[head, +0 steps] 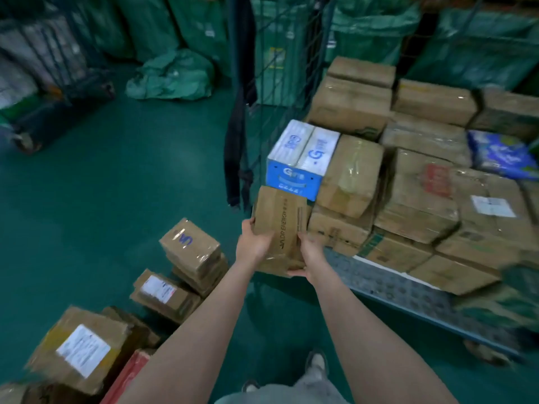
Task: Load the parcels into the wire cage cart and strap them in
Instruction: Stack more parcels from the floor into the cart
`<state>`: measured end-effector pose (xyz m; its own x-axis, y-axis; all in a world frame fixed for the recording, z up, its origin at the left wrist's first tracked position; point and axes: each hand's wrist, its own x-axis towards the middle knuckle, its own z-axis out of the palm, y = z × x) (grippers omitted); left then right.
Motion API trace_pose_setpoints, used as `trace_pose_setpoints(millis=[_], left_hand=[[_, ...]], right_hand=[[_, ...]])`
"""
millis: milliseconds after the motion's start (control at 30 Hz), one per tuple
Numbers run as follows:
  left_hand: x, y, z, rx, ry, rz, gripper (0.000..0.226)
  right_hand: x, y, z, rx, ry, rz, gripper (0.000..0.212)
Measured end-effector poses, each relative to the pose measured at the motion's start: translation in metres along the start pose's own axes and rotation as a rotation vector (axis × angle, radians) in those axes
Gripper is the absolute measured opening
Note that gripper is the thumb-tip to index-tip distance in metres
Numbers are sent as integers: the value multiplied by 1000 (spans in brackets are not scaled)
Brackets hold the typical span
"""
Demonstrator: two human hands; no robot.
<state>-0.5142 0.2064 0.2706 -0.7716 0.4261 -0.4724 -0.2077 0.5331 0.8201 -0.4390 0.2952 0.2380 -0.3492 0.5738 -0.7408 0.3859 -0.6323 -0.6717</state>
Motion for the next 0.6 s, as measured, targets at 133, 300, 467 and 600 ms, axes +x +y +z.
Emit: trace_pose_setpoints(millis=[133, 300, 467, 600], left_hand=[[-15, 23, 40, 50, -113, 32, 58], [-35, 51, 98, 79, -225, 94, 59], [-52, 75, 160, 105, -279, 145, 60], [-65, 94, 205, 137, -337, 177, 62]], right_hand=[[-3, -8, -51, 66, 67, 16, 42], [0, -18, -118, 172, 127, 12, 39], [0, -35, -186, 202, 172, -46, 43], [2, -39, -234, 284, 191, -47, 43]])
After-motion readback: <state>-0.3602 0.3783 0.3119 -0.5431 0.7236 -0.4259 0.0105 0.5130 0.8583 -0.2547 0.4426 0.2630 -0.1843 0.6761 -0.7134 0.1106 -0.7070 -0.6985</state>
